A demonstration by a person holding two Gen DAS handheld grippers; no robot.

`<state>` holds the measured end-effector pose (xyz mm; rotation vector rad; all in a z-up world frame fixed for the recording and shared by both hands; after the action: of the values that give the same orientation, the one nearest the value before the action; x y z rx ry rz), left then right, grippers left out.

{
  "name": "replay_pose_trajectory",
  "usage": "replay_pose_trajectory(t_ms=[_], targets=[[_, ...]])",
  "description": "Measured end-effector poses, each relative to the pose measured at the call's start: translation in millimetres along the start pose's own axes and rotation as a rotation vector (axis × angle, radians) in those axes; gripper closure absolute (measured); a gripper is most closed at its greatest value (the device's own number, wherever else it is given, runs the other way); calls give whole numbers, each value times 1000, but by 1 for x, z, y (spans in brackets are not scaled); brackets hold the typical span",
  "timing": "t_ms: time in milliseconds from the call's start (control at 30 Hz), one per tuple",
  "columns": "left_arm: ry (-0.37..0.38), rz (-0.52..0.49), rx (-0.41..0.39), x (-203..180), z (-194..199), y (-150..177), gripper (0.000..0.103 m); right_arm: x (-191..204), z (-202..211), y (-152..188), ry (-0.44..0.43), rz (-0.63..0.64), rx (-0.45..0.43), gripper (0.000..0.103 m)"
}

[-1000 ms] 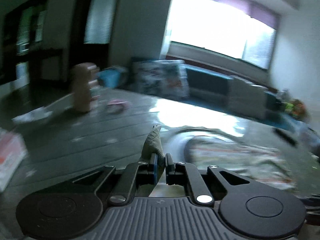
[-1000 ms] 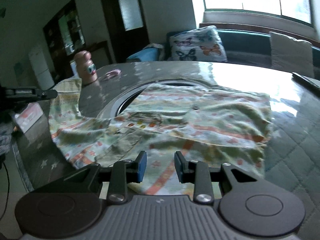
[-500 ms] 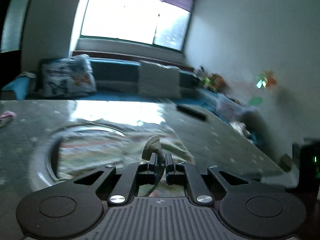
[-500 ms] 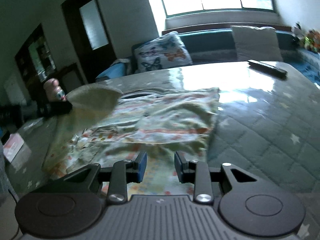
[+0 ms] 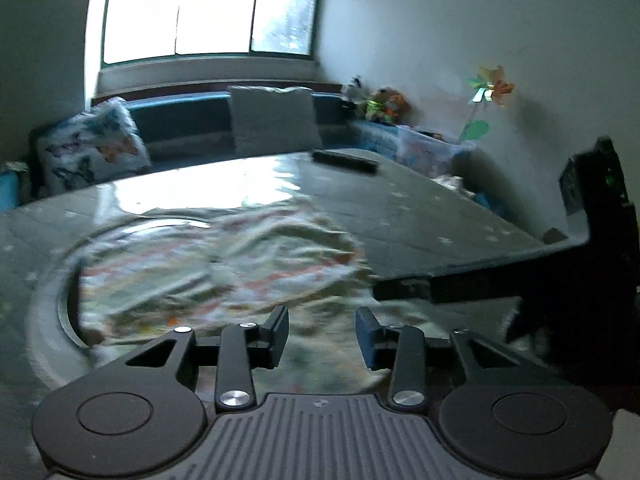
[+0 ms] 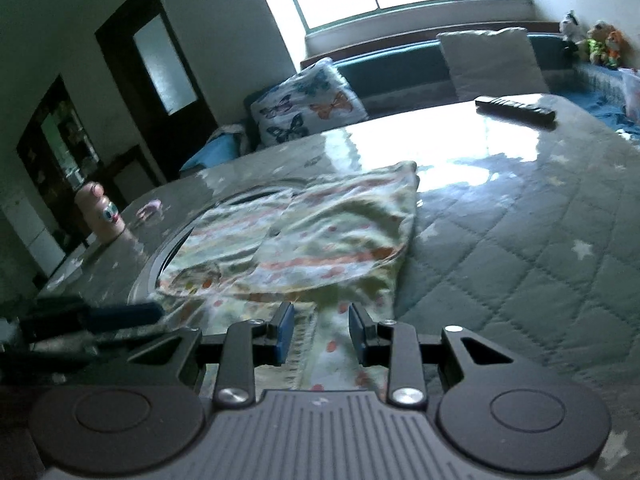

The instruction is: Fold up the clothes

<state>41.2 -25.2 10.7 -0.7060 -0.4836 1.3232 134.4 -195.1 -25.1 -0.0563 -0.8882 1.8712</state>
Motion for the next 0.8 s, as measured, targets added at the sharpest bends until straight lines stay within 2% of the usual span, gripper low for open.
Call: replay_pose_trajectory(t_ms=[167, 267, 300, 400, 500, 667, 700, 800], targets=[[-120, 93, 35, 53, -2, 12, 66, 10, -24, 2, -7, 26, 48, 73], [-161, 135, 55, 73, -1, 20, 72, 15, -35, 2, 13, 50, 60, 73], [-169, 143, 60, 78, -2, 22, 72, 16, -38, 2, 19, 59, 58, 74], [-181, 157, 78, 88, -5, 28, 75, 22, -40, 2, 33, 91, 61, 95], [-191, 159, 90, 91, -11, 29, 79, 29, -36, -3, 55, 118, 35, 96], [-209, 159, 105, 95, -19, 31, 82, 37, -10, -20, 85, 131, -79, 97], [-214, 162, 111, 96, -22, 32, 83, 36, -10, -22, 98, 128, -84, 97], [-216, 168, 113, 98, -23, 33, 83, 26, -27, -20, 110, 89, -18, 96]])
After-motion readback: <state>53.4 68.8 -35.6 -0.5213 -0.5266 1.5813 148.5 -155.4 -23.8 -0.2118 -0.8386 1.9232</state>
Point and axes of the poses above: each gripper's, at about its wrist camera, not at the fingertips, and z roughly against the way its jaws point, x to its left, y to its underside, the point moved 4 cm from there along -z, roughly the way its jaws point, and after that the axes turned 12 degrees about x, right-handed, at the moved point
